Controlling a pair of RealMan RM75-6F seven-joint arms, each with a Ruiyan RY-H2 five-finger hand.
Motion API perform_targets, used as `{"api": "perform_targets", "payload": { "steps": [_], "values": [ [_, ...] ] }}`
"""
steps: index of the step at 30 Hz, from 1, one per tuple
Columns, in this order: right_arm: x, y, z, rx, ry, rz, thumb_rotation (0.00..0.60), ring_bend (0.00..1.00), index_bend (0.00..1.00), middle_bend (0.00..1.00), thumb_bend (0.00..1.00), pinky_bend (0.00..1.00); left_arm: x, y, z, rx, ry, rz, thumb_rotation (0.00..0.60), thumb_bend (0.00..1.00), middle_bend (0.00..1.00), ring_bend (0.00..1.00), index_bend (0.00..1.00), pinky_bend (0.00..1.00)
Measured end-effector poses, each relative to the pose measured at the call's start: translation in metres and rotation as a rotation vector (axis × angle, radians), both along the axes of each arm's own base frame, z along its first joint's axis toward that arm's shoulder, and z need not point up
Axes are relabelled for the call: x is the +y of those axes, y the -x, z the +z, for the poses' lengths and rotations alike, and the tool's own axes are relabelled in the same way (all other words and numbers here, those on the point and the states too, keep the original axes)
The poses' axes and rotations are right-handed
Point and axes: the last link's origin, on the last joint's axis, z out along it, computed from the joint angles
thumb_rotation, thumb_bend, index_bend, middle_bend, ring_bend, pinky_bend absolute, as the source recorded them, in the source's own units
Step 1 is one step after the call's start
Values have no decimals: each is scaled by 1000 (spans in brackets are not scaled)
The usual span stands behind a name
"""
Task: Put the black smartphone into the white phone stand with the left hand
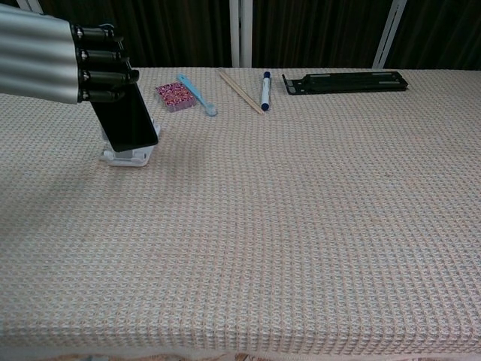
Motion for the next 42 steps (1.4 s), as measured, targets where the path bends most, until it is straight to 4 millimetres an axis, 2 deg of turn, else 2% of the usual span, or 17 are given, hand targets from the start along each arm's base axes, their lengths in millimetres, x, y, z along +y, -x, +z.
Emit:
{"api": "perform_targets", "payload": {
  "steps": [9,35,42],
  "values": [
    [2,-3,-4,2,3,-7,600,0,0,0,199,0,4,8,8,48,-2,8,600,610,481,390,385,317],
    [4,-9,-1,16,11,-18,600,0,0,0,204,0,1,18,-8,30,30,45,600,627,465,368,384,312],
    [3,-8,-1,17,6,-25,600,0,0,0,203,0,-2,19,-12,24,44,52,600,610,358,281,366,304]
  ]
}}
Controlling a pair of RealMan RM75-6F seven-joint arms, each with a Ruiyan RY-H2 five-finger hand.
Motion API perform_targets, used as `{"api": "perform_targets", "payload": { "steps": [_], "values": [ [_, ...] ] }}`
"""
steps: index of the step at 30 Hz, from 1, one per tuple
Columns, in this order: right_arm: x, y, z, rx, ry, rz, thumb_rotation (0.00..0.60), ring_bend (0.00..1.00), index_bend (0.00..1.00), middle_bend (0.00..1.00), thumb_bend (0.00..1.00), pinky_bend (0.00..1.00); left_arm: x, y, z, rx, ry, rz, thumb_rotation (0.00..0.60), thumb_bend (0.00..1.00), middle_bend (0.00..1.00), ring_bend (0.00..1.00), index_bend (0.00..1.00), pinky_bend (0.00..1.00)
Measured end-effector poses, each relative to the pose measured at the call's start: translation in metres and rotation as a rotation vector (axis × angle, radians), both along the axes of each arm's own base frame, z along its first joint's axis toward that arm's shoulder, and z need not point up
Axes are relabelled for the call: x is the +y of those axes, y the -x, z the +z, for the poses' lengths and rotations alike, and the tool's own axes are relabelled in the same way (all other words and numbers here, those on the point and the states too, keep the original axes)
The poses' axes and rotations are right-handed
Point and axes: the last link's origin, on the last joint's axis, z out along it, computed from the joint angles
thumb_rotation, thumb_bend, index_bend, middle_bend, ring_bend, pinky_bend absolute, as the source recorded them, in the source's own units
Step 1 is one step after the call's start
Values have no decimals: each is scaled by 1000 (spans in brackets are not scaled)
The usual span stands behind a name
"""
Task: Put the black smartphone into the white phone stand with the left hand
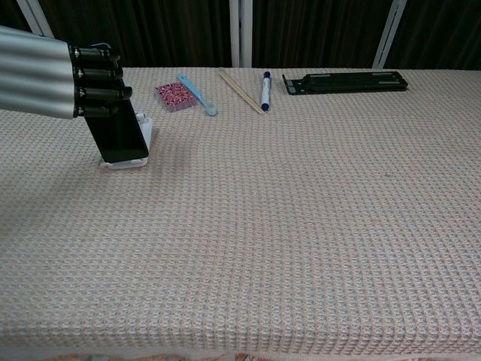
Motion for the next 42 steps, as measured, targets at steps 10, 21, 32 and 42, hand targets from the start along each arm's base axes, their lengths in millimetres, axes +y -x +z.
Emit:
{"api": "perform_targets", "payload": {
  "steps": [10,21,32,42],
  "values": [
    [0,1,1,1,3,-5,600,0,0,0,204,0,0,-3,-4,-5,10,6,600,532,140,122,239,264],
    [1,4,2,-1,3,-10,600,0,0,0,204,0,0,-1,-3,-7,6,22,600,518,112,116,167,264],
    [-8,1,7,10,-8,24,600,0,0,0,204,0,-20,12,26,-283,-30,209,600,330,106,118,111,268],
    [-23,1,2,-9,-71,64,600,0,0,0,178,0,-100,60,59,-929,-30,756,546,212,98,105,69,252]
  ]
}}
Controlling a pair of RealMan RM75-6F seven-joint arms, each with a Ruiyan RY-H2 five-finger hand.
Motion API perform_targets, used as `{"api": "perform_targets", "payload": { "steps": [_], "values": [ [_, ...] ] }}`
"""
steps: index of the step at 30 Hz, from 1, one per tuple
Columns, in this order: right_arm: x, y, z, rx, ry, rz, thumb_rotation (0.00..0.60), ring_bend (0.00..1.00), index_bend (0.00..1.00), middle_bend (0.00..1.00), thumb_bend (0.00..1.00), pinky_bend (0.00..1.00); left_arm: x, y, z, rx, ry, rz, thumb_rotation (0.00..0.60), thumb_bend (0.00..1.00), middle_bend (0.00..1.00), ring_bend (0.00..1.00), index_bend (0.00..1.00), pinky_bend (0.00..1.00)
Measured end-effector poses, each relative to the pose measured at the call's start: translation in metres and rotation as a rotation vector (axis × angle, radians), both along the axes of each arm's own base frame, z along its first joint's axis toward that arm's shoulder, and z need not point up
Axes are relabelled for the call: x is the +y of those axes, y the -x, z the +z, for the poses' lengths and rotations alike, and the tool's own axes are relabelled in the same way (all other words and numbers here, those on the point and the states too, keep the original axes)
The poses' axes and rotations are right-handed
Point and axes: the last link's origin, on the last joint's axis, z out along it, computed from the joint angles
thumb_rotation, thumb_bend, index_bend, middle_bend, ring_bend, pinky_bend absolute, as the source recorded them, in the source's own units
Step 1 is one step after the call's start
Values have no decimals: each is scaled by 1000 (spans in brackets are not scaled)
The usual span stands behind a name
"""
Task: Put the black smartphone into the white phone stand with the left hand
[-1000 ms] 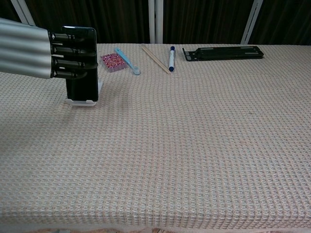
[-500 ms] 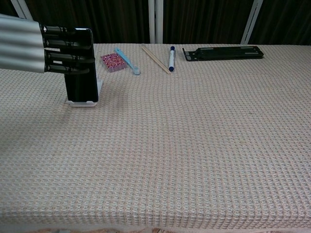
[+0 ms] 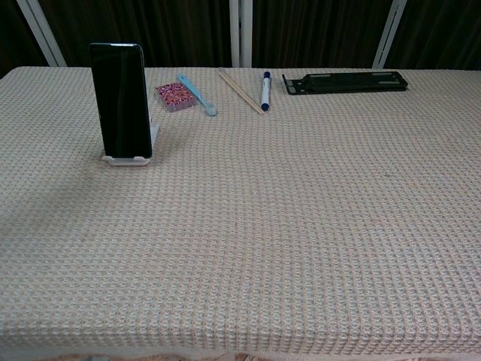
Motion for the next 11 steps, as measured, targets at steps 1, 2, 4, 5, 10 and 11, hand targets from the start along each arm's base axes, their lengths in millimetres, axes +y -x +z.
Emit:
{"api": "perform_targets", "payload": {
  "steps": [1,2,4,5,10,11],
  "values": [
    [-1,0,-2,-2,-12,8,600,0,0,0,180,0,-10,9,3,-77,7,87,437,184,81,94,57,241],
    [-3,-1,-3,-4,-26,14,600,0,0,0,183,0,-15,16,5,-126,6,151,340,168,71,89,50,236],
    [-7,-1,-8,-5,-51,28,600,0,0,0,190,0,-28,35,11,-232,1,300,208,151,64,85,47,234],
    [-9,-2,-10,-5,-57,36,600,0,0,0,192,0,-34,43,13,-278,2,365,184,146,64,85,46,234],
    [-18,-2,-19,-8,-80,55,600,0,0,0,201,0,-73,76,26,-438,39,634,168,141,61,85,48,234],
    [-19,-2,-20,-11,-85,56,600,0,0,0,201,0,-76,78,29,-439,42,648,167,141,60,85,49,233]
  ]
}}
